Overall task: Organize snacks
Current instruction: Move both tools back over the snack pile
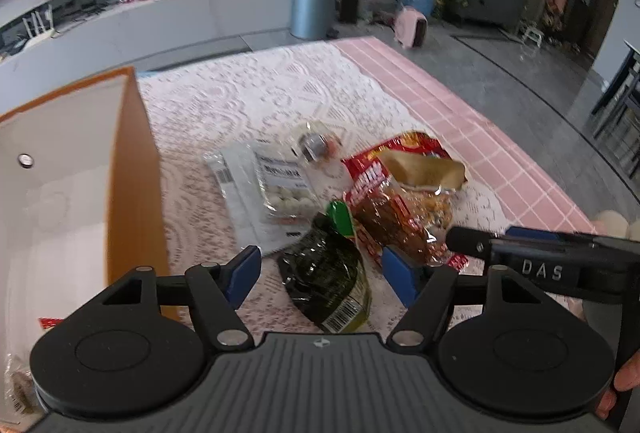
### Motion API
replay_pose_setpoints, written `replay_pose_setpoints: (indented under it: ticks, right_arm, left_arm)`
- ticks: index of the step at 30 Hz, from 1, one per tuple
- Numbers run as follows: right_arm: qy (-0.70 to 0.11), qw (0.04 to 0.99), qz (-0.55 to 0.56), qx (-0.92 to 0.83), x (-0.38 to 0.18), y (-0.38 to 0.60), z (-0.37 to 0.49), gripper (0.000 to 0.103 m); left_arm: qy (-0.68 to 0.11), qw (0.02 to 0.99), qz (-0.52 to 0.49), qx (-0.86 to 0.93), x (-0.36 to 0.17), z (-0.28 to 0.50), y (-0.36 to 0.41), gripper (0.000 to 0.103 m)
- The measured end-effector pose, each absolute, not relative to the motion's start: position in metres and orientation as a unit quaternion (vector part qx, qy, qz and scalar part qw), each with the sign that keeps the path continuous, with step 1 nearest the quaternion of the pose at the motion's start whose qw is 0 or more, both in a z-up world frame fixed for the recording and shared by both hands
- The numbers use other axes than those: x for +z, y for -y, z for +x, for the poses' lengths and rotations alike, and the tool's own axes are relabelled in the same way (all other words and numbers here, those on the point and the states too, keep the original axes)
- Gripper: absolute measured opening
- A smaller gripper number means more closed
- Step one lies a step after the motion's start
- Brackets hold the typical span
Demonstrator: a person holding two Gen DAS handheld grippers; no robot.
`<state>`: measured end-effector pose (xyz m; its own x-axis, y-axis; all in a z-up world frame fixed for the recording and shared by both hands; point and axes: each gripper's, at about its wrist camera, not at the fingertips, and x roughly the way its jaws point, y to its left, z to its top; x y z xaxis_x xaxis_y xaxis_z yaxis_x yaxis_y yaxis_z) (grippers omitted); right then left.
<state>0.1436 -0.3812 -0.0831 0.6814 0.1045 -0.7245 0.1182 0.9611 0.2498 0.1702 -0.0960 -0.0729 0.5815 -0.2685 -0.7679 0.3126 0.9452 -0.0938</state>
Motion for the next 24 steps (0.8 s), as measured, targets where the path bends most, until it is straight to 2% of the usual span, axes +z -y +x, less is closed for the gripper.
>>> replay_pose_setpoints:
  ticks: [2,4,8,10,12,15,17,24]
  right_arm:
    - [-0.396,0.907,0.145,0.006,-0.085,0.382,0.146,0.070]
    - [-0.394,0.908,0.143,0.019,-0.086,0.380,0.148,0.059]
    - [-0.392,0.907,0.148,0.044,-0.088,0.377,0.154,0.044]
    - [-0.394,0.905,0.149,0.055,-0.090,0.376,0.157,0.031]
    - [-0.401,0.901,0.151,0.066,-0.093,0.374,0.160,0.024]
    - [-0.409,0.895,0.161,0.072,-0.097,0.375,0.164,0.022]
    - [-0.410,0.894,0.166,0.076,-0.099,0.376,0.165,0.022]
    - [-0.397,0.898,0.153,0.110,-0.095,0.369,0.164,0.022]
  left_arm:
    - [-0.436,0.884,0.026,-0.168,-0.079,0.174,0.100,0.081]
    - [-0.441,0.880,0.026,-0.171,-0.085,0.176,0.102,0.080]
    - [-0.452,0.875,0.032,-0.172,-0.096,0.181,0.108,0.079]
    - [-0.457,0.872,0.034,-0.170,-0.100,0.184,0.109,0.079]
    - [-0.462,0.870,0.033,-0.170,-0.104,0.186,0.110,0.079]
    - [-0.469,0.866,0.028,-0.169,-0.109,0.190,0.110,0.078]
    - [-0.473,0.864,0.024,-0.170,-0.111,0.192,0.109,0.072]
    - [-0.478,0.863,0.004,-0.164,-0.108,0.197,0.099,0.064]
